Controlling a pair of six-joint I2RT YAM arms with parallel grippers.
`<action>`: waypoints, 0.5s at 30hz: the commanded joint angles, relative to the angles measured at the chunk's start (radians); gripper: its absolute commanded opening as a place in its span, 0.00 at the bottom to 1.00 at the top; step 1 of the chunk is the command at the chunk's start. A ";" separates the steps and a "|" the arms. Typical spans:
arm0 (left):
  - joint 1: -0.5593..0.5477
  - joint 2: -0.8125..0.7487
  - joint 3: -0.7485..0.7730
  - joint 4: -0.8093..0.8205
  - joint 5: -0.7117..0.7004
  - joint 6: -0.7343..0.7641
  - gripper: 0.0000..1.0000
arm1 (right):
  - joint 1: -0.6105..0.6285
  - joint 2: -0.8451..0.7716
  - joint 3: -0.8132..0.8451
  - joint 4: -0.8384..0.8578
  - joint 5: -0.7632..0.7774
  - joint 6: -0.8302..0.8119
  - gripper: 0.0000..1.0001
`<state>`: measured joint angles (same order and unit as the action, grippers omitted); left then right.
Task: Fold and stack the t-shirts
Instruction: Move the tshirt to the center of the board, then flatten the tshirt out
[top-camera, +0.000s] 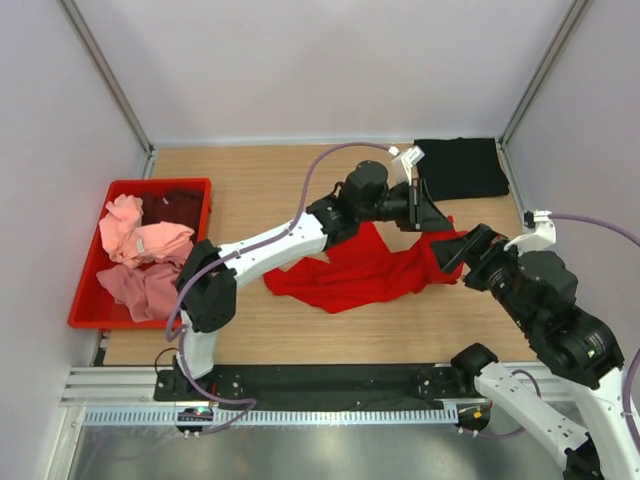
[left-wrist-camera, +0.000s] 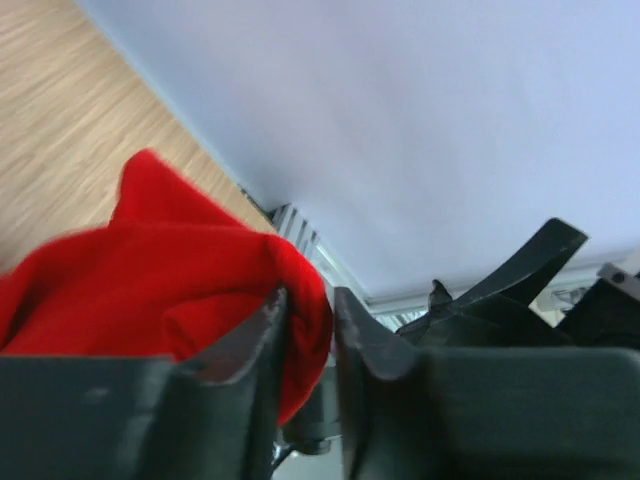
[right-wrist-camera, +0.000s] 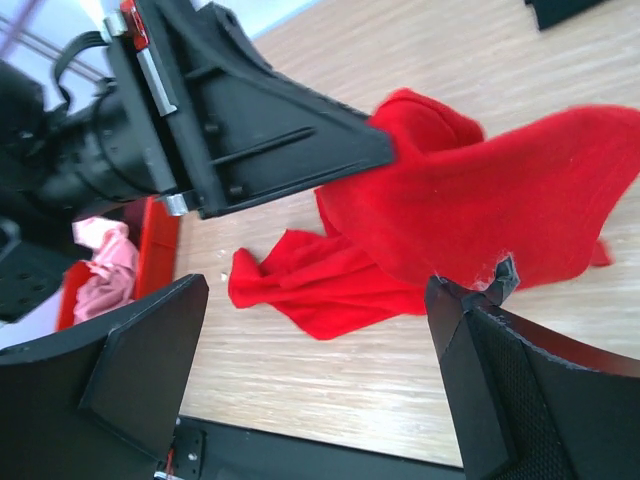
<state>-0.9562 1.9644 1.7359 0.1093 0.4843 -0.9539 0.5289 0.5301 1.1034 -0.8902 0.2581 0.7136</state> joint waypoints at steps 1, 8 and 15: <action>0.060 -0.071 -0.071 -0.138 -0.050 0.058 0.29 | 0.005 0.063 -0.005 -0.027 0.029 -0.005 0.98; 0.132 -0.330 -0.446 -0.414 -0.346 0.239 0.61 | 0.003 0.140 -0.106 -0.003 0.047 0.006 0.96; 0.132 -0.463 -0.690 -0.560 -0.449 0.251 0.61 | 0.003 0.312 -0.192 0.083 0.032 0.018 0.82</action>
<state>-0.8150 1.5681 1.1095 -0.3775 0.1085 -0.7349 0.5289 0.7952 0.9382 -0.8837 0.2817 0.7147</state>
